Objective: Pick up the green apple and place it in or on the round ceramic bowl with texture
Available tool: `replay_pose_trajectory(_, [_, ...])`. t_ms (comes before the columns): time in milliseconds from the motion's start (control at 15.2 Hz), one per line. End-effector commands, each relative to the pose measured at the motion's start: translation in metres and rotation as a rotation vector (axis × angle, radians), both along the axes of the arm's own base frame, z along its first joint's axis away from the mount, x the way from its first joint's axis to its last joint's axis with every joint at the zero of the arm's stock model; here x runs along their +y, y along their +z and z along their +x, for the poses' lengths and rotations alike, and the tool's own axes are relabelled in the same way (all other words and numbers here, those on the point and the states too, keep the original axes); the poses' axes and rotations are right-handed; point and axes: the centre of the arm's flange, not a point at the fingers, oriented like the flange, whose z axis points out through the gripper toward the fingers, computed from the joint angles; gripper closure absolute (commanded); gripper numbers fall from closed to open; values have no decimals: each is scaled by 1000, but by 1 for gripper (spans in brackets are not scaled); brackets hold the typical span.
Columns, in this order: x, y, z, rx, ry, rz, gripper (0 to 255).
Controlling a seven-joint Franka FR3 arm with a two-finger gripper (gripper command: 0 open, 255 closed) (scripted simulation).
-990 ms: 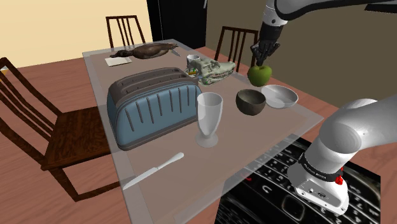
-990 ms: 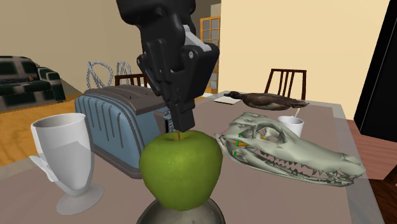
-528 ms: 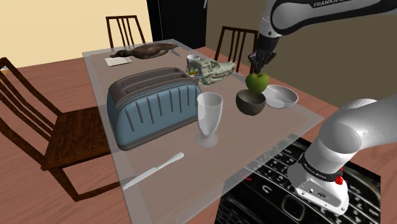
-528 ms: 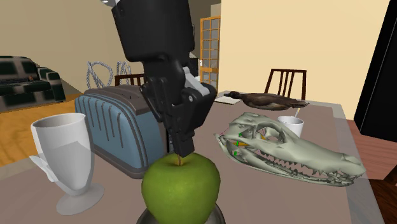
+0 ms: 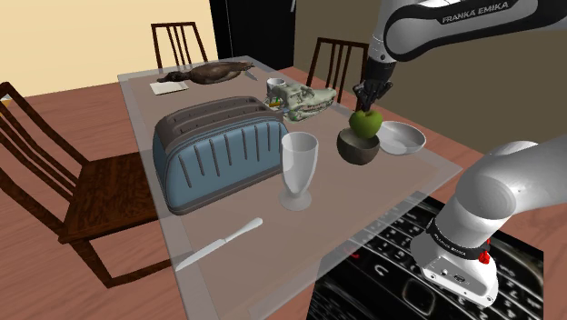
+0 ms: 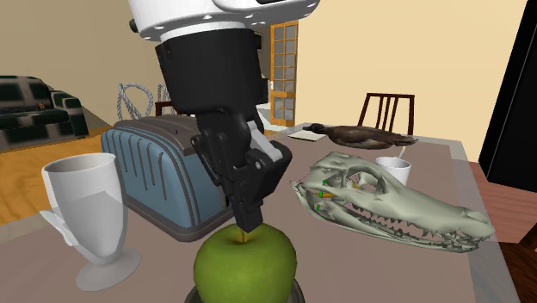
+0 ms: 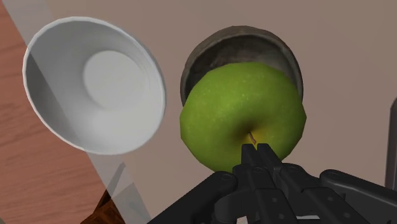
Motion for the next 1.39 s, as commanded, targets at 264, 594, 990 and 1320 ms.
replay_pose_trajectory(264, [0, 0, 0, 0, 0, 0, 0])
replay_pose_trajectory(594, [2, 13, -2, 0, 0, 0, 0])
replay_pose_trajectory(990, [7, 49, -6, 0, 0, 0, 0])
replay_pose_trajectory(1320, [7, 49, -6, 0, 0, 0, 0])
